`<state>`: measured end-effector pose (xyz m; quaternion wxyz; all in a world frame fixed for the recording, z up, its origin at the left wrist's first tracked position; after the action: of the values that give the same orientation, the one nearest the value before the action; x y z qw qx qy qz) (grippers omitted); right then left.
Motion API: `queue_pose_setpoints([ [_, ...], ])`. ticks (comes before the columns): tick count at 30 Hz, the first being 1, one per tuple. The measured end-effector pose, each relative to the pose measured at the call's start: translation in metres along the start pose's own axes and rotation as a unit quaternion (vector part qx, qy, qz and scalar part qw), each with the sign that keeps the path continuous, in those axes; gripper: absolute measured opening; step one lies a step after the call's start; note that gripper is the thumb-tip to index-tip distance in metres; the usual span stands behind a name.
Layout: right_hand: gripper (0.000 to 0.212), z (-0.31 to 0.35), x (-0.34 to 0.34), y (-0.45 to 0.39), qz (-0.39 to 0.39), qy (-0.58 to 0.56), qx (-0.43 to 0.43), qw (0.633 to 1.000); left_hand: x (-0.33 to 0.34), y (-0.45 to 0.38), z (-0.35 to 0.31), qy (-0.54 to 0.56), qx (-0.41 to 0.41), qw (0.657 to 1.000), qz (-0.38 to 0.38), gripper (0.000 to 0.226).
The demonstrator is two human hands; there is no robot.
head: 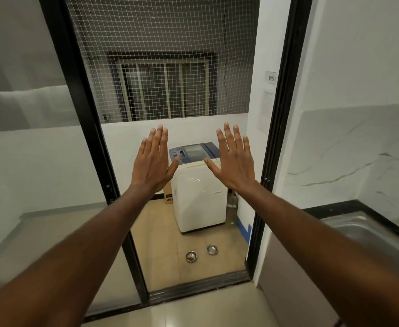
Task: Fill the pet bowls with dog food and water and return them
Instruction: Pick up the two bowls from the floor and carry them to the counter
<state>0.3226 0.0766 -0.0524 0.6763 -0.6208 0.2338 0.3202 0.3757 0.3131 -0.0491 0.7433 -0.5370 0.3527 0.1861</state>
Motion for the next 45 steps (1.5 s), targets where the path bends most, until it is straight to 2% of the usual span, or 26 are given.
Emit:
queue_pose_setpoints([
  [13, 0.097, -0.016, 0.134, -0.014, 0.051, -0.008, 0.012, 0.999, 0.115, -0.017, 0.032, -0.004, -0.016, 0.999, 0.050, 0.083],
  [33, 0.099, -0.102, 0.358, -0.190, 0.093, -0.047, 0.037, 0.994, 0.306, -0.180, 0.051, -0.040, -0.030, 0.993, 0.110, 0.086],
  [45, 0.100, -0.127, 0.458, -0.231, 0.134, -0.071, 0.037, 0.988, 0.408, -0.203, 0.068, -0.042, -0.050, 0.986, 0.154, 0.085],
])
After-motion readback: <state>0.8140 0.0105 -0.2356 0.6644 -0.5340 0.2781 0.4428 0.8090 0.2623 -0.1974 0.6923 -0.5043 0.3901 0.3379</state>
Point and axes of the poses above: each hand's wrist, its own y-axis away from the middle knuckle, its own x-axis out of the palm, z = x × y, the point moved 5 cm from there along -y, towards the middle knuckle, and after that the axes turned 8 degrees about -y, right-handed, at the moved point
